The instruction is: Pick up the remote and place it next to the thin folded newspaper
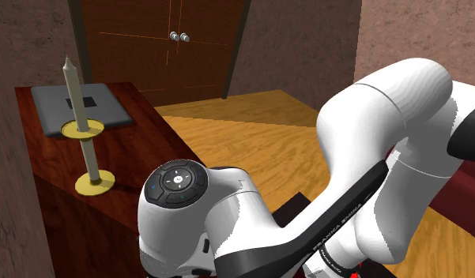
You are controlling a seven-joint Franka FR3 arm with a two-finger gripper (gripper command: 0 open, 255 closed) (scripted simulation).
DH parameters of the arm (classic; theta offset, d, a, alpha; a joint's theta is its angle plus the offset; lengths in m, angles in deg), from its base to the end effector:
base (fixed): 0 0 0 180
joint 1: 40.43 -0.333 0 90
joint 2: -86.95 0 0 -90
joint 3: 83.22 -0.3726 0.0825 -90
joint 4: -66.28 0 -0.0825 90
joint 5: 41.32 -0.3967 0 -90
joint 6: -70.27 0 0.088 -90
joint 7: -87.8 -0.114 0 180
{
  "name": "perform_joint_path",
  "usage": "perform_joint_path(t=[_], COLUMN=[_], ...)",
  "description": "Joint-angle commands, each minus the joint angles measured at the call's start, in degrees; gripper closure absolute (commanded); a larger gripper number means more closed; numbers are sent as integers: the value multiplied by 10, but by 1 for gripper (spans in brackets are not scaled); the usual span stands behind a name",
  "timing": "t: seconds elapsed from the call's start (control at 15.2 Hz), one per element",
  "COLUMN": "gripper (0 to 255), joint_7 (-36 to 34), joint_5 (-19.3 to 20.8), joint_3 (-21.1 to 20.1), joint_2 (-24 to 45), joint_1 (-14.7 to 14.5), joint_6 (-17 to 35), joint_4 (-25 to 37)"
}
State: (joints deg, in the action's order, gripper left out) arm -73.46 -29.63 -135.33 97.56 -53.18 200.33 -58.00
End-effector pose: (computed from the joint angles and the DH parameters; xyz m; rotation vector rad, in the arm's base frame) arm 0.2565 0.5041 0.3806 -2.2355 2.2071 -0.0164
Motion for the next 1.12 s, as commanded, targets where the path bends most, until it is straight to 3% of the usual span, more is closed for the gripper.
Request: perform_joint_path(t=[0.0,0.2,0.26,0.59,0.86,1.06], gripper=[255,255,0,0,0,0], joint_7=[-1,-1,-1,-1,44,44], joint_5=[1,1,1,1,-64,-64], joint_3=[0,0,0,0,-19,-18], joint_2=[1,1,1,1,-58,-59], joint_1=[0,0,0,0,21,20], joint_6=[1,1,1,1,-62,-62], joint_4=[0,0,0,0,30,29])
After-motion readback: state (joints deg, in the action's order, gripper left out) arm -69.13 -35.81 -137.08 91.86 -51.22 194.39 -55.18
